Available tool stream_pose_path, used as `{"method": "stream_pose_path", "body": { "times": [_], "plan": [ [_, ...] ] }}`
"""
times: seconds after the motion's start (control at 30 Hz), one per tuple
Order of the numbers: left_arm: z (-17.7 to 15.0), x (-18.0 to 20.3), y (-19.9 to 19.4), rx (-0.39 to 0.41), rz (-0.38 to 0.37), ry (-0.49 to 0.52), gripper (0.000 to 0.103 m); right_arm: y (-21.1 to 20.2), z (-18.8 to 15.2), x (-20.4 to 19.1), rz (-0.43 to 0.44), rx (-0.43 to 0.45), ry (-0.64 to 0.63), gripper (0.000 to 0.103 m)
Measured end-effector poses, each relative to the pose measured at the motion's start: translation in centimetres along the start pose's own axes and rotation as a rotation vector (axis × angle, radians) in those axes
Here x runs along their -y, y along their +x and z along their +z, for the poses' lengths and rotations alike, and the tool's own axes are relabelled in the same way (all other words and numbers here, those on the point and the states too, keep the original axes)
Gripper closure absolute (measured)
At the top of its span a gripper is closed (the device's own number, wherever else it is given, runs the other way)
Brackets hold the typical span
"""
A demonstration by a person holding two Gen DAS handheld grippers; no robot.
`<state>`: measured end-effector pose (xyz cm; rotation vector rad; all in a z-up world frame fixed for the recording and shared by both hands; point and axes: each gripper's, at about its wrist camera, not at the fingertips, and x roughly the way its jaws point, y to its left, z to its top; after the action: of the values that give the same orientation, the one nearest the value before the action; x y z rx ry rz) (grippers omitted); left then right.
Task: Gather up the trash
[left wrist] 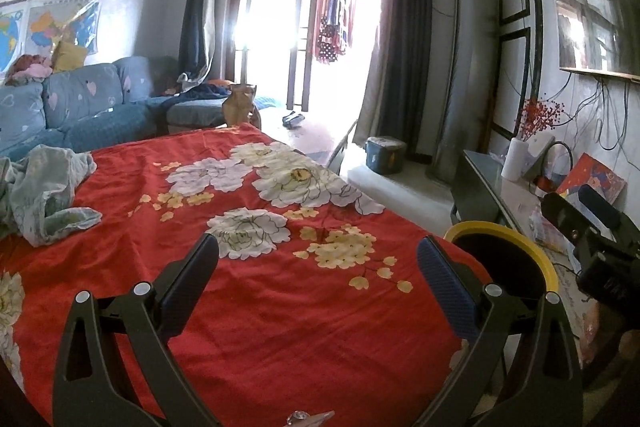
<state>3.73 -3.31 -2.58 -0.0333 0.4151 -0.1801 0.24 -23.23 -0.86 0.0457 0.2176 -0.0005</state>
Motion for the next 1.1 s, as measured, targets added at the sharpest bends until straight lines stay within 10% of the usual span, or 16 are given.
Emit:
{"method": "stream_pose_path", "body": {
  "times": [1.1],
  "plan": [
    [0.36,0.35,-0.29,0.009,-0.006,-0.003,0.006,0.07,-0.25,0.13,-0.001,-0.003,0.007,0.011]
  ]
}}
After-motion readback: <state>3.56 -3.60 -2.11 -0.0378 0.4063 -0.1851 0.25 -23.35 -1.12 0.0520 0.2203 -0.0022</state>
